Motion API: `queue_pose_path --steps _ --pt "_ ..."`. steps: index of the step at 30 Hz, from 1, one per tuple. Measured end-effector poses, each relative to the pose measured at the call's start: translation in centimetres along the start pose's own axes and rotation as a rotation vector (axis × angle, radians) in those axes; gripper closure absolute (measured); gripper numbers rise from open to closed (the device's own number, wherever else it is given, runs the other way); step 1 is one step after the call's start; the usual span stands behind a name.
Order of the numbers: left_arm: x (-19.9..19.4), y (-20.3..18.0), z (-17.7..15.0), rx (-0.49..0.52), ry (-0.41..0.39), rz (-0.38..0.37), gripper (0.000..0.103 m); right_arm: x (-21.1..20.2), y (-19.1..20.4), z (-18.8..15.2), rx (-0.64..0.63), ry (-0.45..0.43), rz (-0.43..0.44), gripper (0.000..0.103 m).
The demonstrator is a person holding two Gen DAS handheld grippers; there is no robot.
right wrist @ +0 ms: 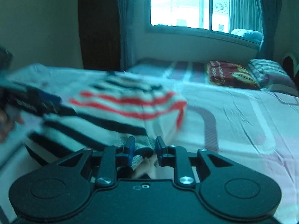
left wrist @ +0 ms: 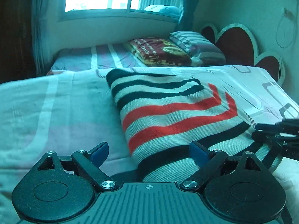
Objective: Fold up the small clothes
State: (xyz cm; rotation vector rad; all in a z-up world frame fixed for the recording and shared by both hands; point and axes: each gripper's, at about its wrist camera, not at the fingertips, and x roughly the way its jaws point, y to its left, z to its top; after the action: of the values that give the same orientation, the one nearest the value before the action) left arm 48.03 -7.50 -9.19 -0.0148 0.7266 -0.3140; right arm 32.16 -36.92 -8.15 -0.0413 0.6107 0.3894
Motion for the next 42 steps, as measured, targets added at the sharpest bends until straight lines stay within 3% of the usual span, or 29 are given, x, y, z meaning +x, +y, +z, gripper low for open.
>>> queue_pose_path --steps 6,8,10,12,14,15,16,17,19,21,24,27,30,34,37,42 --pt "-2.9 0.9 -0.6 -0.027 -0.029 -0.012 0.01 -3.6 0.0 0.9 0.141 -0.065 0.061 0.082" --pt "-3.1 1.0 -1.6 -0.024 -0.012 -0.025 0.01 -2.9 0.2 0.2 0.131 0.028 0.035 0.086" --pt "-2.9 1.3 -2.3 -0.032 0.001 -0.034 0.009 -0.9 -0.1 -1.2 0.148 0.132 0.029 0.081" --pt "-3.4 1.5 -2.1 -0.036 0.006 -0.024 0.009 -1.4 -0.5 -1.0 0.201 0.125 0.037 0.079" --pt "-4.0 2.1 -1.5 -0.058 -0.011 -0.051 0.008 -2.8 -1.5 -0.2 0.277 0.052 0.067 0.07" --pt "-4.1 2.8 -1.2 -0.09 -0.014 -0.089 0.008 -3.2 -2.4 0.1 0.328 0.03 0.087 0.053" --pt "-3.8 3.5 -0.8 -0.136 -0.009 -0.137 0.008 -3.0 -3.8 0.3 0.396 0.029 0.108 0.029" --pt "-3.3 4.3 -0.4 -0.189 0.002 -0.184 0.008 -2.4 -5.2 0.3 0.468 0.046 0.141 0.024" --pt "-1.6 5.6 0.2 -0.279 0.052 -0.286 0.009 -0.9 -7.8 0.0 0.584 0.069 0.21 0.034" --pt "0.1 6.3 0.3 -0.331 0.098 -0.335 0.009 0.8 -9.7 -0.5 0.663 0.108 0.263 0.034" --pt "2.0 6.7 0.3 -0.358 0.156 -0.407 0.009 3.0 -10.7 -1.0 0.685 0.173 0.337 0.035" --pt "3.5 6.2 -0.1 -0.337 0.196 -0.408 0.017 4.3 -10.9 -1.1 0.689 0.198 0.384 0.035" --pt "4.4 6.1 0.0 -0.338 0.184 -0.433 0.017 5.4 -10.7 -0.7 0.669 0.213 0.413 0.037" --pt "5.2 6.0 0.6 -0.342 0.179 -0.444 0.017 7.5 -10.0 0.2 0.655 0.231 0.453 0.048" --pt "5.4 5.4 1.1 -0.3 0.186 -0.432 0.017 8.7 -9.2 0.8 0.635 0.227 0.469 0.049" --pt "5.3 5.6 1.2 -0.277 0.189 -0.439 0.017 8.0 -9.8 0.1 0.625 0.242 0.504 0.054"
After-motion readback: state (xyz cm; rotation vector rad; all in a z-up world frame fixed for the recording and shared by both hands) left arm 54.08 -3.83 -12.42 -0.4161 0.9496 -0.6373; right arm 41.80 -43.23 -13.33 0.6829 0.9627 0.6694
